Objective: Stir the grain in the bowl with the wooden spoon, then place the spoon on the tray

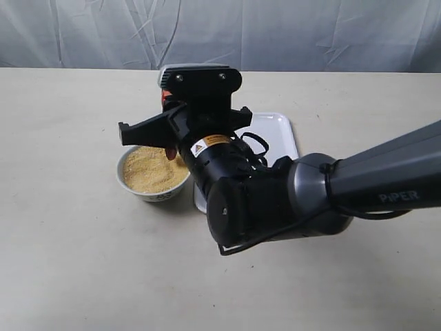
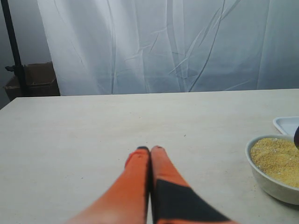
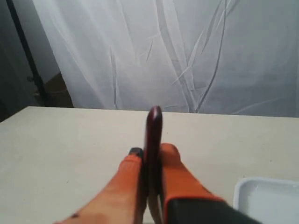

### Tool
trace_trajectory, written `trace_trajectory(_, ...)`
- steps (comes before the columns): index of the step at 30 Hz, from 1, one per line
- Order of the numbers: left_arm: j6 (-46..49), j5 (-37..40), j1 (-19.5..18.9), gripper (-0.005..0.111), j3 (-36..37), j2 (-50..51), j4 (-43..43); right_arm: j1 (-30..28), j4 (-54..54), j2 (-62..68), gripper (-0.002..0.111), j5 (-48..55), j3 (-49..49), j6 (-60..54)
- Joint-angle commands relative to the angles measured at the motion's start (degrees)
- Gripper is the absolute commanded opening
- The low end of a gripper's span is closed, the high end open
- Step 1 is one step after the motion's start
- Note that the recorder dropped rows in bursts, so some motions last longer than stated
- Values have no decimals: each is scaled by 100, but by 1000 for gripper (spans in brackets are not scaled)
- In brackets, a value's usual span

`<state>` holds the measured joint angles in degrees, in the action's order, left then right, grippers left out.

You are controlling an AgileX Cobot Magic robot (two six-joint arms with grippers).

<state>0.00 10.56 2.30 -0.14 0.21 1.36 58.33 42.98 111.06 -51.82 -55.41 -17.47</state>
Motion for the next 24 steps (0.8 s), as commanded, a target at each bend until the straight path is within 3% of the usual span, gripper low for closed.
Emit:
trace_trajectory(1, 0, -67, 7, 0, 14, -21, 25, -36, -18, 134, -1, 144, -34, -105)
trace_trajectory(12, 0, -67, 7, 0, 14, -21, 25, 3, -407, 250, -1, 427, -34, 452)
trace_trajectory(24, 0, -67, 7, 0, 14, -21, 25, 99, -331, -264, -1, 364, -34, 222)
